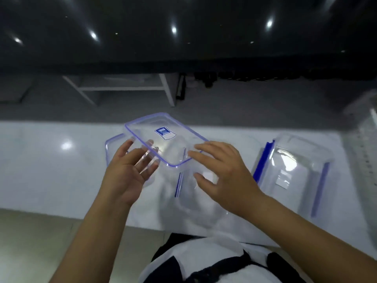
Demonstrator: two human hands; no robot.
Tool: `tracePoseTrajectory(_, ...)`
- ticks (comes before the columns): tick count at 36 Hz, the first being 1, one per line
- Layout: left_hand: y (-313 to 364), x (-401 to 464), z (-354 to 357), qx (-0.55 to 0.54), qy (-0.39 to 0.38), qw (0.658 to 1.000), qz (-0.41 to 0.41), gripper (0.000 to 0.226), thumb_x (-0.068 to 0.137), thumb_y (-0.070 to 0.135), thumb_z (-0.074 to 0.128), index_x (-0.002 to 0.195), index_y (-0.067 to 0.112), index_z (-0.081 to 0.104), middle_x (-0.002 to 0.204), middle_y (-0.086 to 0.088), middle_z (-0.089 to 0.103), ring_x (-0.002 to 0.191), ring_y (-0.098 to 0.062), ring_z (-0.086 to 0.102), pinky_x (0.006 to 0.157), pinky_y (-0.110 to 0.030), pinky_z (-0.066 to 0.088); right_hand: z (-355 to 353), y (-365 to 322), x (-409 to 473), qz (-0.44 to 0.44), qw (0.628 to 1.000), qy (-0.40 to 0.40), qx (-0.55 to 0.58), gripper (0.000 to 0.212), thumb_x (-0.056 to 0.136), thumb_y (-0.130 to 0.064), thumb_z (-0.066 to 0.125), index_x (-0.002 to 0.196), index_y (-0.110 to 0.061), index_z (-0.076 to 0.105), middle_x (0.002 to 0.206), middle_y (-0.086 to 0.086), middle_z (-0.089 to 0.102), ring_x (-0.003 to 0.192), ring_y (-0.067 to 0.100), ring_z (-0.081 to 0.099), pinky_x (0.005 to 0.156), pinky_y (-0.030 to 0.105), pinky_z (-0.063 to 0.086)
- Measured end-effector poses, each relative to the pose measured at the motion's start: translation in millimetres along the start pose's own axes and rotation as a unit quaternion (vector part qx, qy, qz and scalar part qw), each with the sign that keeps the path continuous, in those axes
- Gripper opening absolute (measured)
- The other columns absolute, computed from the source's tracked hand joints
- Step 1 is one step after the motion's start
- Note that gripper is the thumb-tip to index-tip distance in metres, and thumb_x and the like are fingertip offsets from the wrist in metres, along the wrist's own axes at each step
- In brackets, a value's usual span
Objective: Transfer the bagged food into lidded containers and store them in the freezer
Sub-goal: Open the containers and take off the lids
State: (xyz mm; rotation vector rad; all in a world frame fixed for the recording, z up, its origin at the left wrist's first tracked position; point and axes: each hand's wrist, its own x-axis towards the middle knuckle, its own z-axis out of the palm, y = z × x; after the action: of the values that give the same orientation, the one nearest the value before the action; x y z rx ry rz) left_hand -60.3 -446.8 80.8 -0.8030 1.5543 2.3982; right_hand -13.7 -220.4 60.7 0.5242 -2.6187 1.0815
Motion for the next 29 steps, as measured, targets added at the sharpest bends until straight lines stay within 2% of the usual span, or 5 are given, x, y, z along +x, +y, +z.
tracePoseTrajectory(4,14,13,-51,-0.018,0.078,0.996,0.042,0.058,0.092,-0.004,0.059,0.141,0.024,0.045,0.111,-0.008,0.077,0.102,-0.025,0.074,0.074,-0.037,0.062,10,2,10,0.108,0.980,-0.162,-0.047,0.057,0.093,-0.045,0.064,0.147,-0.033,0.049,0.161,0.002,0.034,0.151,0.028,0.023,0.121,0.051,0.016)
tracePoseTrajectory(8,27,32,-106,-0.041,0.166,0.984,0.042,0.059,0.093,-0.006,0.056,0.141,0.026,0.045,0.108,-0.007,0.077,0.106,-0.024,0.072,0.077,-0.038,0.058,28,4,12,0.140,0.923,-0.326,-0.150,0.073,0.092,-0.074,0.038,0.156,-0.048,0.013,0.169,-0.006,-0.012,0.153,0.022,-0.020,0.122,0.052,-0.008)
tracePoseTrajectory(12,40,52,-156,-0.059,0.203,0.977,0.008,0.061,0.095,-0.009,0.048,0.145,0.025,0.043,0.109,-0.004,0.075,0.089,-0.017,0.072,0.070,-0.033,0.056,49,-5,12,0.110,0.909,-0.359,-0.182,0.075,0.091,-0.077,0.033,0.156,-0.048,0.011,0.168,-0.005,-0.016,0.152,0.022,-0.024,0.121,0.056,-0.010)
tracePoseTrajectory(20,67,81,-236,0.043,0.153,0.984,-0.086,0.051,0.095,-0.006,0.050,0.137,0.022,0.059,0.093,-0.001,0.077,0.069,-0.012,0.071,0.066,-0.028,0.051,80,-15,14,0.137,0.885,-0.383,-0.225,0.078,0.089,-0.080,0.029,0.156,-0.048,0.007,0.168,-0.004,-0.016,0.153,0.027,-0.021,0.119,0.060,-0.008)
tracePoseTrajectory(29,79,112,-270,0.195,0.194,0.960,-0.052,0.041,0.088,0.001,0.059,0.123,0.022,0.066,0.091,-0.006,0.066,0.073,-0.019,0.058,0.067,-0.029,0.049,95,-15,8,0.169,0.875,-0.368,-0.266,0.074,0.090,-0.077,0.029,0.156,-0.048,0.011,0.169,-0.004,-0.012,0.151,0.024,-0.025,0.119,0.058,-0.005)
